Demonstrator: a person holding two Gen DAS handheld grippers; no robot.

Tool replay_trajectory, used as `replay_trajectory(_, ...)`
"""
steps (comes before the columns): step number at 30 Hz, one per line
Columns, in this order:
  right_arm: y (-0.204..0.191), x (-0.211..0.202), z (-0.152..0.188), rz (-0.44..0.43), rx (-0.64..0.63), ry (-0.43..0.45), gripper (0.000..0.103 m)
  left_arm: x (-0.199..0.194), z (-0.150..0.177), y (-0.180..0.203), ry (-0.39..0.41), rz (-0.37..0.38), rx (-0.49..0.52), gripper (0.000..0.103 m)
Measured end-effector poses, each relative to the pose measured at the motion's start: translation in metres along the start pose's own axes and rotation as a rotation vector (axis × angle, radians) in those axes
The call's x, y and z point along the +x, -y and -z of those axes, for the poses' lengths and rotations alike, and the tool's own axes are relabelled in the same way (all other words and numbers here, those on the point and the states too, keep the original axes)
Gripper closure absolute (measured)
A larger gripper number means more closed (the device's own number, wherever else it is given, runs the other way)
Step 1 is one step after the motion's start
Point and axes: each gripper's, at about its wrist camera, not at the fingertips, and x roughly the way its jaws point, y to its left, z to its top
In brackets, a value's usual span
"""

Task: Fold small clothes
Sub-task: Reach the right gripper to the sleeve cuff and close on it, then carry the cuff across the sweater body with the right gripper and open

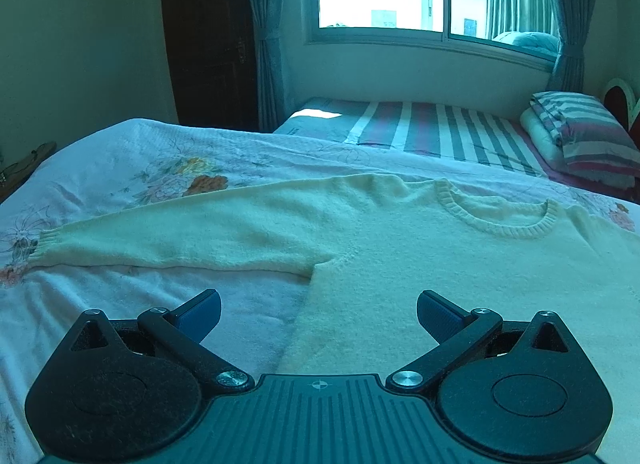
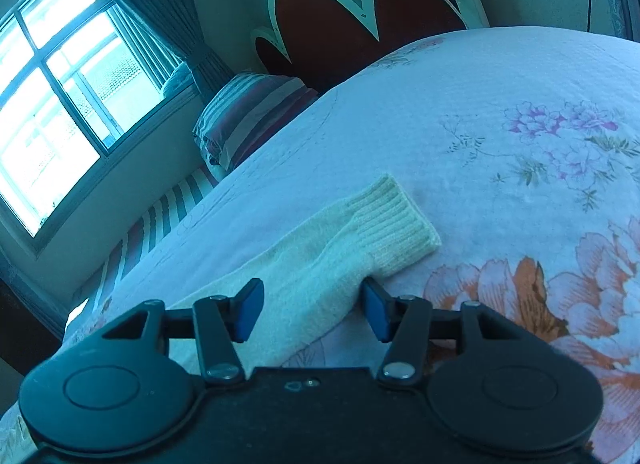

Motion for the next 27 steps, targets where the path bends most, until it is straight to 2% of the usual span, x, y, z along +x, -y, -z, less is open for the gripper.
replay_trajectory(2,-0.001,0.004,-0.003,0.014,0.003,0.002,0.078,0.002,0.0,-0.008,-0.004,-0.015,-0.01,0.0)
replay_trajectory(4,-0.004,0.004,-0.004,0.014,0.0,0.012,0.088,0.004,0.0,-0.018,-0.008,-0.025,-0.012,0.0)
replay_trajectory(6,-0.015,0.003,-0.008,0.024,-0.025,0.024,0.093,0.007,0.001,-0.028,-0.014,-0.037,-0.01,0.0)
replay_trajectory(11,-0.074,-0.014,-0.008,-0.022,-0.157,0.075,0.095,0.015,0.004,-0.053,-0.037,-0.034,-0.006,0.0)
replay_trajectory(16,-0.167,-0.032,0.016,-0.122,-0.32,0.09,0.095,0.025,0.006,-0.071,-0.034,0.001,0.025,0.0)
replay_trajectory(21,-0.26,-0.042,0.066,-0.227,-0.445,0.049,0.095,0.039,0.002,-0.095,-0.028,0.038,0.057,0.0)
replay_trajectory(27,-0.35,-0.028,0.148,-0.321,-0.527,-0.077,0.095,0.049,-0.005,-0.133,-0.037,0.061,0.068,0.0)
